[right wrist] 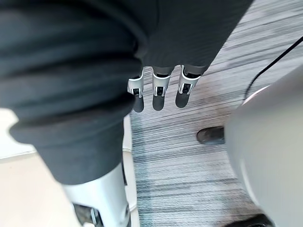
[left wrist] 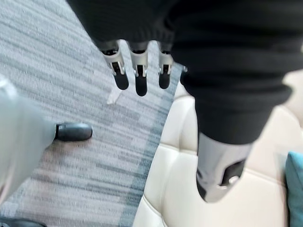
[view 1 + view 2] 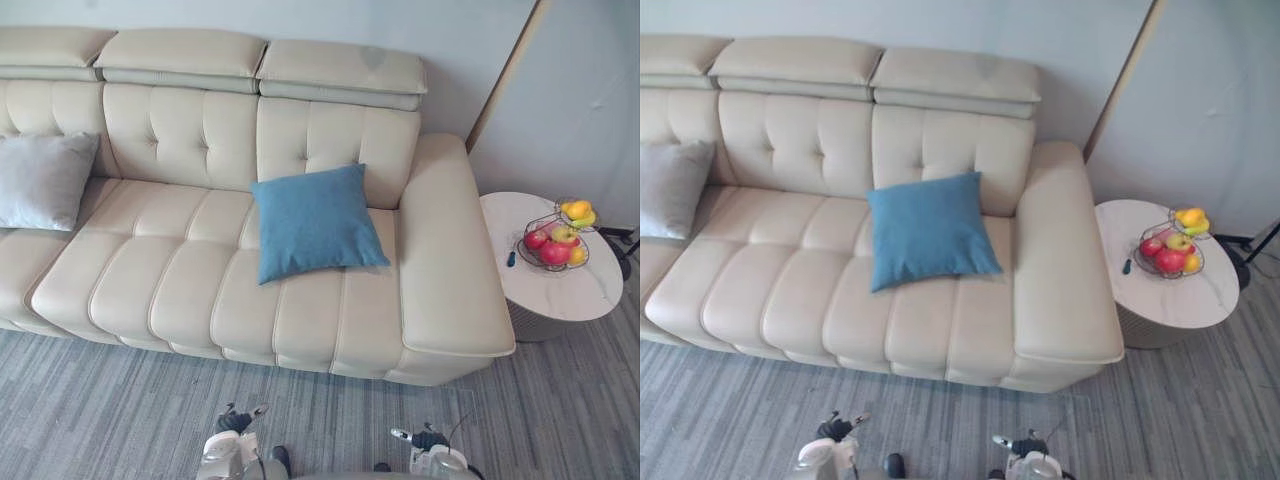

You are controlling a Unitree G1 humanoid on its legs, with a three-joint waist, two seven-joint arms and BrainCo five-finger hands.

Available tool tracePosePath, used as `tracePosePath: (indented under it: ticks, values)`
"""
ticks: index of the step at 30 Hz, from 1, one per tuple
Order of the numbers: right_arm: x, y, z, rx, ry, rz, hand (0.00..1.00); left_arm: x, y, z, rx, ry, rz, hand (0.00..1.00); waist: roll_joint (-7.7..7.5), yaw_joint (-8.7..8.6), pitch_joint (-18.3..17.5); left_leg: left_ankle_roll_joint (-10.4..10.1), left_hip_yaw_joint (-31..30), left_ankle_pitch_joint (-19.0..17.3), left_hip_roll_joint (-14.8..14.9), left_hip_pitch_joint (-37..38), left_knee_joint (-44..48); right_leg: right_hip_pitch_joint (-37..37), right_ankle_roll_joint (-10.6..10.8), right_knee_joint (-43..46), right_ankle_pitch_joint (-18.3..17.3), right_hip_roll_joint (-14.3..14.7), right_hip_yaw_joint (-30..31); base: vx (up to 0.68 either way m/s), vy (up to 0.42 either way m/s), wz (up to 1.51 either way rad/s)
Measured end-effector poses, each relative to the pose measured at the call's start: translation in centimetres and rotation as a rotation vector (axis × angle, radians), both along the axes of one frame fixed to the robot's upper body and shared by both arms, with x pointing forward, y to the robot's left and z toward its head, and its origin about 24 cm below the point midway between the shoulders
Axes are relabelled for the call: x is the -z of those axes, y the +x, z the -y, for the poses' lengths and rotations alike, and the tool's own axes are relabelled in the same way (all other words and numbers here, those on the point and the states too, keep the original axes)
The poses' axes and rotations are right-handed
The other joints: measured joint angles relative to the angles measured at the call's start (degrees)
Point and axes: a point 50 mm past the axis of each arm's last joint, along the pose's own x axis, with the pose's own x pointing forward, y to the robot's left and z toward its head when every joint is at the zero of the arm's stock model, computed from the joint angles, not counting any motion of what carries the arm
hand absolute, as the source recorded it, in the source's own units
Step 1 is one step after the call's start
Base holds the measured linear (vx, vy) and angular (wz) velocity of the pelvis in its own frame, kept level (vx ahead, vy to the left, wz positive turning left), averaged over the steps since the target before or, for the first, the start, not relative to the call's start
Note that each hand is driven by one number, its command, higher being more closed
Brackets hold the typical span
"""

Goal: Pick up cushions and gather them together orderly.

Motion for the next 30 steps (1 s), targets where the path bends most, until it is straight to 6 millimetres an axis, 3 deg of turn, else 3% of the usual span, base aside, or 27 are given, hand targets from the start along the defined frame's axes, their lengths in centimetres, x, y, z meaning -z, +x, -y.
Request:
tracePosePath:
  ticks: [7,15,16,30]
  values:
    - [0.1,-0.4,1.4,-0.004,-0.025,-0.033,0.00,1.0,-2.0,0.4,0.031,-0.010,-0.090,0.00,2.74,-0.87,-1.1,-0.4,-1.2,2.1,0.4,2.1,-3.1,1.1,-0.1,-0.2,-0.1,1.4,0.3,-0.03,-0.019,0.05]
    - [0.1,-0.7,2.2,-0.002,-0.041,-0.055,0.00,1.4,-2.9,0.6,0.031,-0.020,-0.126,0.00,2.43,-1.17,-1.0,-1.1,-0.9,2.0,1.6,3.0,-3.1,2.1,-0.2,-1.0,-0.1,2.6,0.8,-0.02,-0.047,-0.04]
    - [-0.1,-0.1,3.0,0.014,-0.057,-0.048,0.00,1.3,-2.8,0.0,0.027,-0.009,-0.127,0.00,2.09,-1.57,1.8,-1.8,0.4,0.0,1.5,5.5,-2.8,5.1,-0.5,-3.3,-0.2,2.7,1.5,0.00,0.000,0.00]
    - [0.3,-1.7,2.7,-0.059,-0.037,-0.086,0.00,1.6,-3.8,0.1,0.049,-0.027,-0.153,0.00,2.11,-2.08,2.0,-1.8,0.2,0.1,1.6,7.9,-2.7,8.0,-0.5,-3.3,-0.2,2.6,-0.4,-0.01,-0.018,0.04]
